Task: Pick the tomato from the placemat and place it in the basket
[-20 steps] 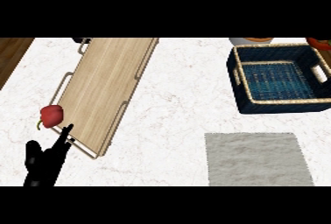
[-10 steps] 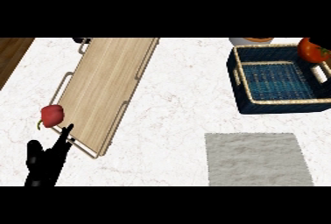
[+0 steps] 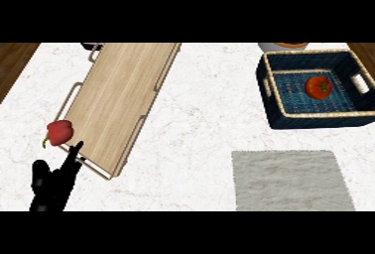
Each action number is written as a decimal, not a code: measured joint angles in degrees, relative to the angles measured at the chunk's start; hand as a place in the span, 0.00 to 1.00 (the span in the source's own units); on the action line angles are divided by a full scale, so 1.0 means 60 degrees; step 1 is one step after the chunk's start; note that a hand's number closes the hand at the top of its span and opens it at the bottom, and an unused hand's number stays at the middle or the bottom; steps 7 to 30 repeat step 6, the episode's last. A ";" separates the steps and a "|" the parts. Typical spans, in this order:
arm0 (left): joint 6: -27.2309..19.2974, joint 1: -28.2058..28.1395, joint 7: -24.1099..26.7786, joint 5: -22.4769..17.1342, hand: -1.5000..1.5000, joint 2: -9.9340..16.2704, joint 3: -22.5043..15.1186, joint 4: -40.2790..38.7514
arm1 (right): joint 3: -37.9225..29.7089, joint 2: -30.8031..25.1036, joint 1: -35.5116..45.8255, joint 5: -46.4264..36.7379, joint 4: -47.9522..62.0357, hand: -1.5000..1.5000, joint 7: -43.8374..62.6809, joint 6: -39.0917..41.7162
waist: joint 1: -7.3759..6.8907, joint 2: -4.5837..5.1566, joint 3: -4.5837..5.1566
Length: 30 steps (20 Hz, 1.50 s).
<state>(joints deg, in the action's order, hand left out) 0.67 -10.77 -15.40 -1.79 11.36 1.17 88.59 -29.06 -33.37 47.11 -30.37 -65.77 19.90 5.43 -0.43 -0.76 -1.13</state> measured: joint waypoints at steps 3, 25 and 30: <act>-0.0105 -0.0033 -0.0236 0.0041 0.50 -0.0045 0.0030 0.0137 | -0.0515 -0.0441 -0.0047 0.0337 0.0032 0.00 0.0201 0.0080 | 0.0043 0.0005 0.0024; 0.0004 -0.0125 -0.0092 0.0002 0.50 -0.0008 0.0089 0.0182 | -0.1103 -0.1078 -0.0292 0.0671 0.0202 0.00 0.0197 0.0278 | 0.0077 0.0010 0.0045; 0.0004 -0.0125 -0.0092 0.0002 0.50 -0.0008 0.0089 0.0182 | -0.1103 -0.1078 -0.0292 0.0671 0.0202 0.00 0.0197 0.0278 | 0.0077 0.0010 0.0045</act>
